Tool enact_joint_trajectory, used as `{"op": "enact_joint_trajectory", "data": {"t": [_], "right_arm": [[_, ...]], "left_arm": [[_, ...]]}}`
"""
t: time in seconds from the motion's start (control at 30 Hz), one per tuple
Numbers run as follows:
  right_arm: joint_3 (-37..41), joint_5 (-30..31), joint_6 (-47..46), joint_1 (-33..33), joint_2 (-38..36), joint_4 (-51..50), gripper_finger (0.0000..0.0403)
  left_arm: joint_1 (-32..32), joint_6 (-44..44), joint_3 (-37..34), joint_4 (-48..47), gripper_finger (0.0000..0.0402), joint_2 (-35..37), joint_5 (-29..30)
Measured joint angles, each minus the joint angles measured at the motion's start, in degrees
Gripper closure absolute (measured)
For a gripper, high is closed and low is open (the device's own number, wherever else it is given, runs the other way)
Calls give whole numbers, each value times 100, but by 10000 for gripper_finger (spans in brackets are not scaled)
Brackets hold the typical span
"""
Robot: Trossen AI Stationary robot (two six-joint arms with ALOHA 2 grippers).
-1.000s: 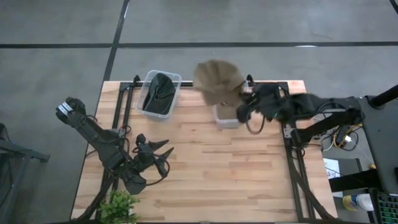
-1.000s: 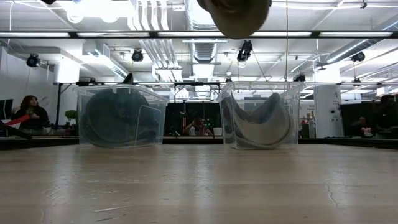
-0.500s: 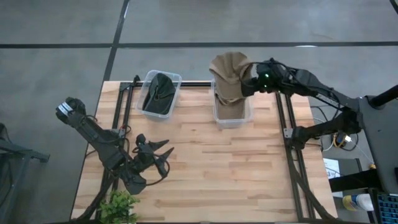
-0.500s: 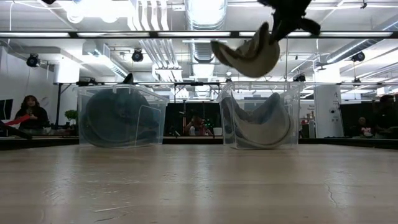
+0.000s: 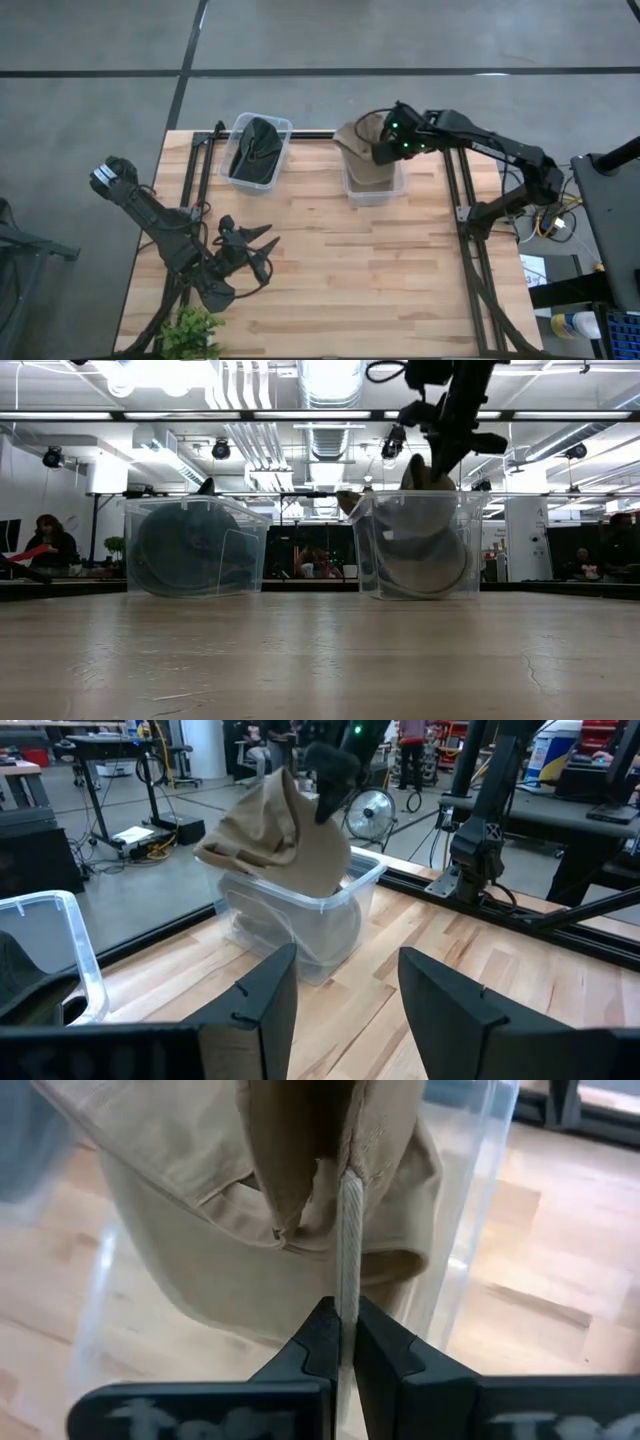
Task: Pick & Place hat
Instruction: Put the brown cap into the right transparent bin, then return to Home Position
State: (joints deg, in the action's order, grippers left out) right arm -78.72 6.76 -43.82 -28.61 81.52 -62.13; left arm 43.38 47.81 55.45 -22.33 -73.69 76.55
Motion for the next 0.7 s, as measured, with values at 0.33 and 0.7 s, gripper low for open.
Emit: {"op": "enact_joint_trajectory", "data": {"t": [0.33,0.7], "right_arm": [[0,-125,205,-49,712,-22,383],[-24,-403,202,-52,784,-32,198]], "left_arm": [[0,7,4,12,234,0,-20],[0,176,-13,21,234,0,-179]]}}
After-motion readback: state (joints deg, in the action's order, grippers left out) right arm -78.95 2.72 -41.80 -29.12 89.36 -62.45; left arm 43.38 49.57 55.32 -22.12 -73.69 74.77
